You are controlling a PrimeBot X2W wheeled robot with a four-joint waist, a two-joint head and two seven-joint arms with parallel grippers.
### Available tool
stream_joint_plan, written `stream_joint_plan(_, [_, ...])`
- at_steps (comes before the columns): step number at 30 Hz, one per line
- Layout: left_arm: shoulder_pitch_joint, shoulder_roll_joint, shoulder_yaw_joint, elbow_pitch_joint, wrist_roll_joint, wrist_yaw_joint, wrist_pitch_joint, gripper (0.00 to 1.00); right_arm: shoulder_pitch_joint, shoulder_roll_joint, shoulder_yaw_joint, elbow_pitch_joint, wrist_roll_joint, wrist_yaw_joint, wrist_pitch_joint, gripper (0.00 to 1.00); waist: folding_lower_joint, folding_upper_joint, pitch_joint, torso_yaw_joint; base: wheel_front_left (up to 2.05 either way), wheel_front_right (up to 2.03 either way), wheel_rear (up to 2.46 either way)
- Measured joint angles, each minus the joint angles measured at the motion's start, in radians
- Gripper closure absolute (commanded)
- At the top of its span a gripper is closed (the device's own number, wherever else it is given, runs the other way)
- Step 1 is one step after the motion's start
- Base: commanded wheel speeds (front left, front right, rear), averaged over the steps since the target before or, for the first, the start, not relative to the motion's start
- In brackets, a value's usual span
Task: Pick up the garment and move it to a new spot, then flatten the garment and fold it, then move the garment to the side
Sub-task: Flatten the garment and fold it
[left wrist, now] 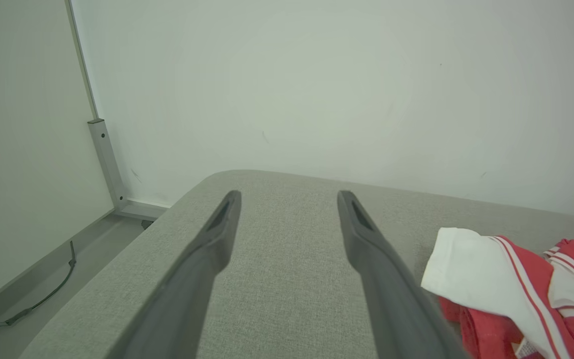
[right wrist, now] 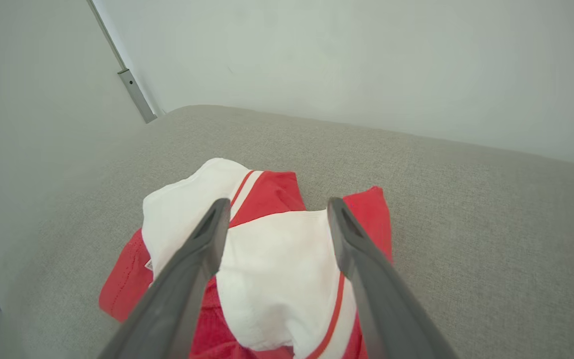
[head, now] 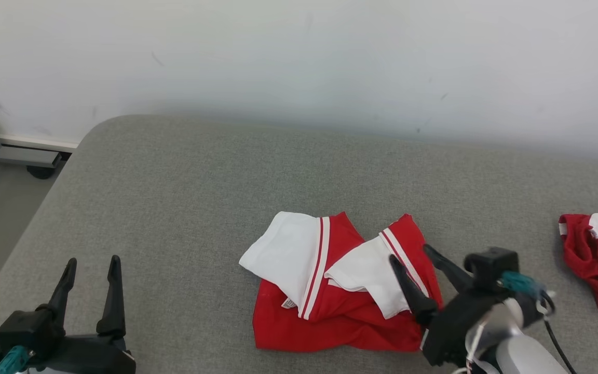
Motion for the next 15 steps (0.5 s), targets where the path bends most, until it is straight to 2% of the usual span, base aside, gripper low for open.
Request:
stream_joint_plan(5, [0.001, -0.022, 0.009, -0.018, 0.002, 0.000, 0.000, 0.00, -0.110, 0.013, 0.053, 0.046, 0.000, 0.034, 0.081, 0.00, 0.0000, 0.0000, 0.006, 0.009, 0.00, 0.00, 0.00])
stream_joint_plan(8, [0.012, -0.044, 0.011, -0.028, 0.006, 0.000, 0.000, 0.00, -0.184, 0.027, 0.099, 0.117, 0.002, 0.051, 0.151, 0.00, 0.0000, 0.0000, 0.009, 0.015, 0.00, 0.00, 0.00])
stream_joint_plan(15, [0.009, -0.065, -0.020, -0.038, 0.017, 0.000, 0.001, 0.00, -0.353, 0.050, 0.151, 0.303, 0.025, 0.067, 0.300, 0.00, 0.0001, 0.0000, 0.018, 0.041, 0.00, 0.00, 0.00])
